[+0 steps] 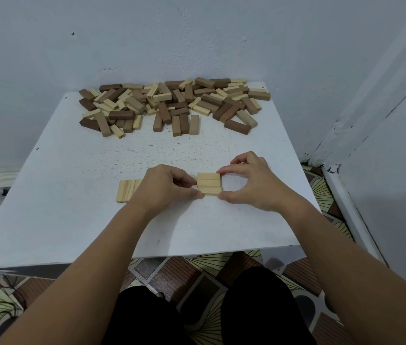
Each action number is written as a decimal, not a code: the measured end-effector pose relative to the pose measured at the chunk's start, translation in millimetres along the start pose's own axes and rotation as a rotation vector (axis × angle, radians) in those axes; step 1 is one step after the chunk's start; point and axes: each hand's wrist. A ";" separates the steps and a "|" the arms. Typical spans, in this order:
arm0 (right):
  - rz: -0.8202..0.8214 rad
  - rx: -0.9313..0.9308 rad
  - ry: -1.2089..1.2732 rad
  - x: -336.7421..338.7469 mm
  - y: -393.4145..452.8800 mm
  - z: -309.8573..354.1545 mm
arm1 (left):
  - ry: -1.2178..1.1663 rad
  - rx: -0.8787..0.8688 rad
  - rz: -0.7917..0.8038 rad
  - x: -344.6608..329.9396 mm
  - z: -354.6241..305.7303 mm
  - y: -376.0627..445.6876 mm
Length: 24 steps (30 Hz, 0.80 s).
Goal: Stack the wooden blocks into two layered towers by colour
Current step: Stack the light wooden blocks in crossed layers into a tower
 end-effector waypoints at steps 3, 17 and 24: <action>0.003 -0.004 0.002 0.3 0.4 0.1 | 0.032 -0.002 0.009 1.0 -0.9 1.3; 0.007 -0.008 0.017 1.7 -0.6 2.0 | 0.155 -0.018 0.143 12.5 -8.5 15.6; 0.007 -0.014 0.006 2.5 -1.8 6.0 | 0.155 -0.010 0.134 10.8 -9.6 16.3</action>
Point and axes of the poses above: each hand's wrist, its own y-axis towards the middle knuckle, its own x-axis out of the back of the hand, z = x × y, and after that the axes turned 3 degrees about -z, right-handed
